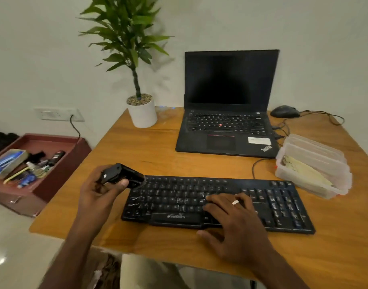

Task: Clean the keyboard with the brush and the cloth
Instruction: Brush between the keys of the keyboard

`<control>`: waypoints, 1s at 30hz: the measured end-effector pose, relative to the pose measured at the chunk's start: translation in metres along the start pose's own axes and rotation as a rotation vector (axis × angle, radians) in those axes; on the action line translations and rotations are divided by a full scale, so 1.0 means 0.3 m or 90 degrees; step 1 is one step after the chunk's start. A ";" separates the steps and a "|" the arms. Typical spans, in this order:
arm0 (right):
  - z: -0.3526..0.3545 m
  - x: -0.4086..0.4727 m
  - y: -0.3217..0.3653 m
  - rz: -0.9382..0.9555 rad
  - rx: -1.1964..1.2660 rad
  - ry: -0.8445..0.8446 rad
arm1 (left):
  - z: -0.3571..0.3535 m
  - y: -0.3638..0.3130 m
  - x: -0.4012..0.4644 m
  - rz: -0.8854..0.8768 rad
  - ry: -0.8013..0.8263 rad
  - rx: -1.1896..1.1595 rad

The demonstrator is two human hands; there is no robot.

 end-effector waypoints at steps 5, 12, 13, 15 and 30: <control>-0.020 -0.011 -0.017 0.002 -0.021 0.010 | 0.078 0.028 0.029 0.006 0.016 -0.003; -0.023 -0.011 -0.021 -0.022 -0.033 0.037 | -0.089 0.077 0.052 0.026 0.147 -0.060; -0.022 -0.012 -0.023 -0.024 -0.035 0.035 | -0.108 0.083 0.055 0.045 0.143 -0.092; -0.019 -0.015 -0.026 -0.026 -0.035 0.031 | -0.117 0.105 0.061 0.105 0.106 -0.200; 0.123 -0.124 -0.172 0.016 0.030 -0.046 | -0.251 0.072 -0.043 0.053 0.234 -0.146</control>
Point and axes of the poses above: each hand's wrist, its own x-axis towards the middle knuckle, its own z-axis out of the back of the hand, y = z × x, the point moved 8 cm from there along x, towards the middle knuckle, and after that the axes turned 8 degrees about -y, right-handed, at the moved point
